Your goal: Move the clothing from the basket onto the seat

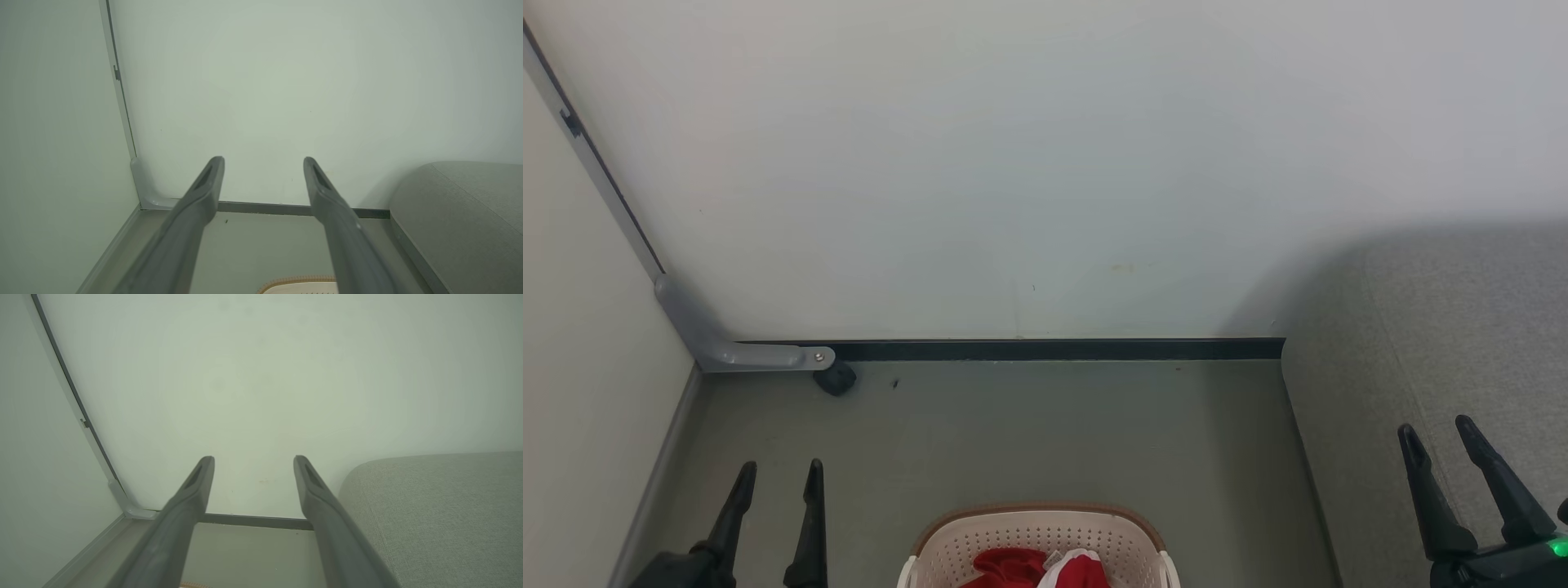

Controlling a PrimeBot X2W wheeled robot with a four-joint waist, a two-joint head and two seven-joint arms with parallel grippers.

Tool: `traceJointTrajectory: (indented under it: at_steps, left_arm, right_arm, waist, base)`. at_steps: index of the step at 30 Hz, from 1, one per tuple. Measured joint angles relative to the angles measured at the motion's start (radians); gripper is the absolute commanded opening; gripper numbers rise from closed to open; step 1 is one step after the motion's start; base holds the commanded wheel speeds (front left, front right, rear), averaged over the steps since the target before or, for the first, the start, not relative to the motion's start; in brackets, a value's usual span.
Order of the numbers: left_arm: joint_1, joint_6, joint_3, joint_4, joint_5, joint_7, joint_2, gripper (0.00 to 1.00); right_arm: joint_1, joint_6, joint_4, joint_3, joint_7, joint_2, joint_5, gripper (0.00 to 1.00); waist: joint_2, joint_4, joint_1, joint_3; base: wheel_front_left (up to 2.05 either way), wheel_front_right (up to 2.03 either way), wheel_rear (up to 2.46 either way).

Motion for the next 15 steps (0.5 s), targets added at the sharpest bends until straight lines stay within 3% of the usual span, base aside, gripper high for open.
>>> traceJointTrajectory:
  at_steps: [15]
  left_arm:
    - [0.001,-0.011,-0.005,-0.032,-0.013,-0.005,-0.007,1.0]
  right_arm:
    - [-0.001,0.0,-0.007,-0.015,-0.001,0.005,0.002,1.0]
  waist:
    - [0.0,-0.009,0.0,0.028]
  base:
    - [0.0,0.0,0.0]
